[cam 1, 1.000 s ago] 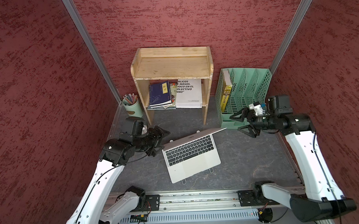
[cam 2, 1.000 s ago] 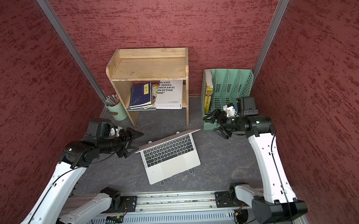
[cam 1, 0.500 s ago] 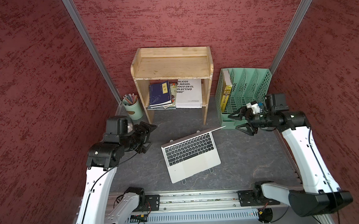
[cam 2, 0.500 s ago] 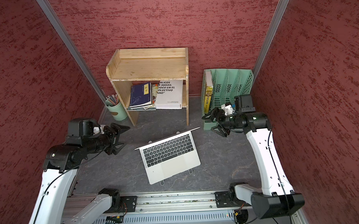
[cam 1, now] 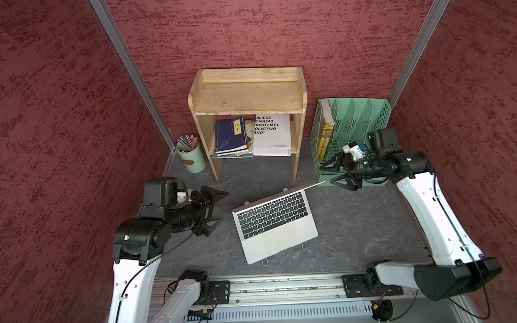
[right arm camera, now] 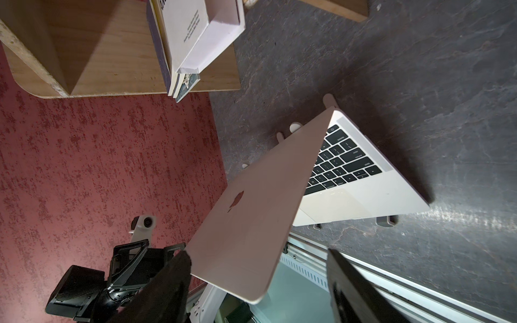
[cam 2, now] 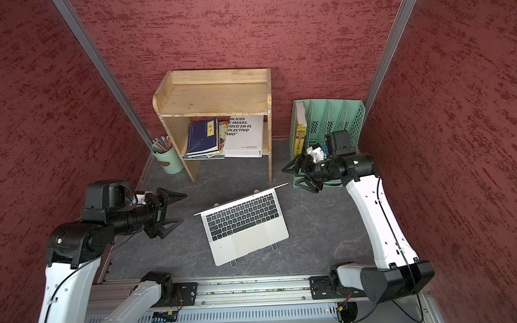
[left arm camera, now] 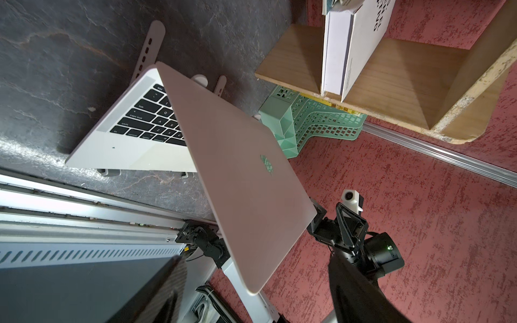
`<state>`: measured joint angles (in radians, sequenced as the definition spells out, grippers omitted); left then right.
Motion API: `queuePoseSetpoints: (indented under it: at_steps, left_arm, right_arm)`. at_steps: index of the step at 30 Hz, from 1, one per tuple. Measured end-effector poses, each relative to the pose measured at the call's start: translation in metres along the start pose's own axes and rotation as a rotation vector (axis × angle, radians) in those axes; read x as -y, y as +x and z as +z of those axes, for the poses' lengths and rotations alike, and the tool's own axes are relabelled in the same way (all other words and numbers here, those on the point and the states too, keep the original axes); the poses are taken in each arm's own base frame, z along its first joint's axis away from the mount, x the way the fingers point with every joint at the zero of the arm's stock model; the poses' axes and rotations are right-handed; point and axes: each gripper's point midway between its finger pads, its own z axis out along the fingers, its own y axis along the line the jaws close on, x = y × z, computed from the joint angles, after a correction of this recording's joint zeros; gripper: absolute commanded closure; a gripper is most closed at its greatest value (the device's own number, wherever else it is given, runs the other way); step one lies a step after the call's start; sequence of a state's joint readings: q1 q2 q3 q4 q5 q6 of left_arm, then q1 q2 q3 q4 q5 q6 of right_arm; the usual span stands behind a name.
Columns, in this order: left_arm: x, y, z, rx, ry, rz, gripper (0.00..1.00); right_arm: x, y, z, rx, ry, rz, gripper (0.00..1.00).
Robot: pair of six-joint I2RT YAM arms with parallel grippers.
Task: Close the laptop lid and set it aside
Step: Close the lid of the laptop.
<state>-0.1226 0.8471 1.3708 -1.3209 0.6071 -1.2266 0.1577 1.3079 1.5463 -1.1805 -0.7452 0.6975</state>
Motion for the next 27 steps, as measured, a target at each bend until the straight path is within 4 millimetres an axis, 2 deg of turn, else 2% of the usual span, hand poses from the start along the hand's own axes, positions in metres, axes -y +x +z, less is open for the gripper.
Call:
queuePoseSetpoints:
  at_steps: [6,12,18,23,27]
  left_arm:
    - [-0.003,0.011,0.001,-0.045,0.006,-0.021,0.16]
    - [-0.013,0.027,0.021,-0.124,-0.027,-0.019,0.16]
    - [-0.004,0.033,0.037,-0.144,-0.025,0.012,0.16]
    - [-0.001,0.030,0.049,-0.129,-0.008,0.008,0.18]
    - [0.000,0.031,0.056,-0.126,0.001,0.010,0.24]
  right_arm:
    - [0.000,0.010,0.007,-0.034,0.019,-0.011,0.30]
    - [-0.001,0.018,0.011,-0.058,0.027,-0.022,0.31]
    - [-0.003,0.025,0.014,-0.077,0.035,-0.034,0.32]
    - [-0.005,0.032,0.018,-0.092,0.037,-0.037,0.45]
    - [-0.002,0.038,0.022,-0.109,0.046,-0.028,0.57]
